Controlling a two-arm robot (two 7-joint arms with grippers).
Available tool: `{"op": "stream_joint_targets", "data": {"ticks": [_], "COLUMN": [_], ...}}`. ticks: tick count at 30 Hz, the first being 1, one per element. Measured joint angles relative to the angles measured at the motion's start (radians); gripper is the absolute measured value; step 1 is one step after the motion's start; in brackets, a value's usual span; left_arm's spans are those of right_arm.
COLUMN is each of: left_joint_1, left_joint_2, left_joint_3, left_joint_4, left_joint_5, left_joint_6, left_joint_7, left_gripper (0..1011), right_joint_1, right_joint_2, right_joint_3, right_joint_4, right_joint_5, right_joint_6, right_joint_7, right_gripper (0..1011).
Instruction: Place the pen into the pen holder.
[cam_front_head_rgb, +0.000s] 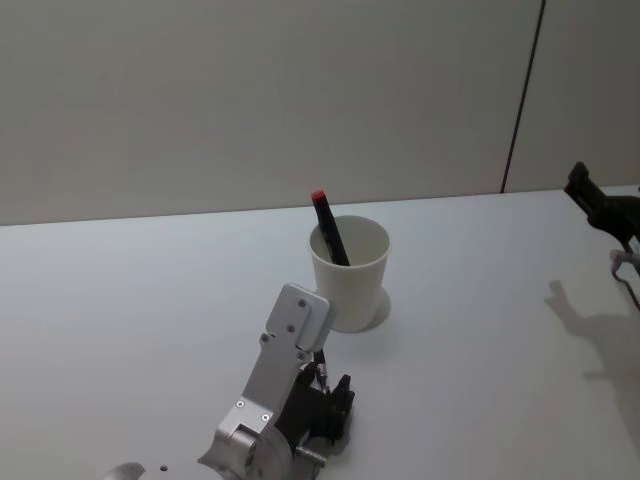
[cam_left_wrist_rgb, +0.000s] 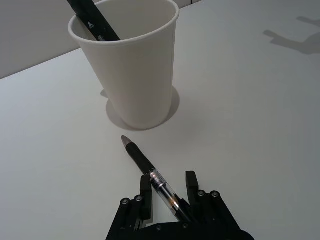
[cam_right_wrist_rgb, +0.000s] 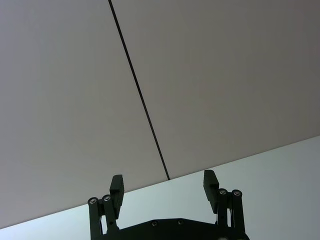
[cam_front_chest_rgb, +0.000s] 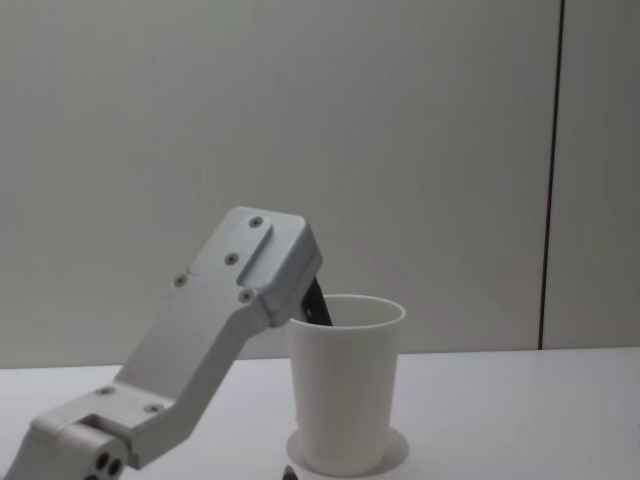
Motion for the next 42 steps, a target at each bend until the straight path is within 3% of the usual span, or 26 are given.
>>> {"op": "stream_joint_targets", "data": {"ticks": [42], "left_joint_1": [0.000], "left_joint_2": [0.000], "left_joint_3": [0.000], "left_joint_4": [0.000], "left_joint_5": [0.000], "left_joint_6": [0.001], "left_joint_7": [0.001], "left_gripper": [157], "right_joint_1": [0.000], "right_joint_2": [0.000], "right_joint_3": [0.000], "right_joint_4": [0.000], "right_joint_5": [0.000], "right_joint_6": [0.000], "right_joint_7": [0.000], "right_gripper": [1002]}}
